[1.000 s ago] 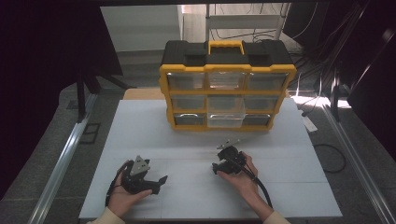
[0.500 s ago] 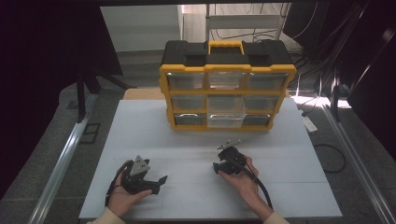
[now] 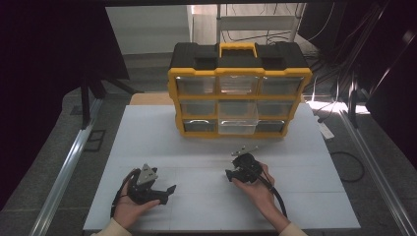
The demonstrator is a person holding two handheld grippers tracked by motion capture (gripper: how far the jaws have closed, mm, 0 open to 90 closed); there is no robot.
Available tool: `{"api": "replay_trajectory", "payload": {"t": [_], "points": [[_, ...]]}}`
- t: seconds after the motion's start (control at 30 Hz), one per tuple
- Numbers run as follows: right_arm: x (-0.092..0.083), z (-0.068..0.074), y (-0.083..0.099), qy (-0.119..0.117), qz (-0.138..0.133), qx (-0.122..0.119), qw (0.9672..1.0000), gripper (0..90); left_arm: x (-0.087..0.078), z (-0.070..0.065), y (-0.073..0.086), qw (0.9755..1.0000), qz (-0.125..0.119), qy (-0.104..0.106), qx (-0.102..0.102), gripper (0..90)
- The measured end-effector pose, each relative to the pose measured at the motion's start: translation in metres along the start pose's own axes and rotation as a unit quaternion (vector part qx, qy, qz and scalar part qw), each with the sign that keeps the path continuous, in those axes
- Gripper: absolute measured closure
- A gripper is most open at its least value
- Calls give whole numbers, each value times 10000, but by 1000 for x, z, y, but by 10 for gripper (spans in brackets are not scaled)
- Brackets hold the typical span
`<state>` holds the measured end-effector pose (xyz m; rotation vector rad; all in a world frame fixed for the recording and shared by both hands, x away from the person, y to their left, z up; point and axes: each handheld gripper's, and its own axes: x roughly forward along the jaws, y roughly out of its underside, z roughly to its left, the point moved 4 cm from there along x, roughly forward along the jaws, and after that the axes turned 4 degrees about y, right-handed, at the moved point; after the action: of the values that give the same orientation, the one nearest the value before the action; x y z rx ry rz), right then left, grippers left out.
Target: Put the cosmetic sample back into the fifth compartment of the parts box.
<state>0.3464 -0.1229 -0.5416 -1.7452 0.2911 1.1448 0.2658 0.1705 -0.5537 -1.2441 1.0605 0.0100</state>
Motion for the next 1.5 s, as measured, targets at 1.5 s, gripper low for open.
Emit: {"api": "replay_trajectory", "payload": {"t": [1.5], "points": [[-70, -15, -14, -651, -1204, -138, 9905, 408, 2, 0, 0, 10000, 14, 2, -2, 78]]}}
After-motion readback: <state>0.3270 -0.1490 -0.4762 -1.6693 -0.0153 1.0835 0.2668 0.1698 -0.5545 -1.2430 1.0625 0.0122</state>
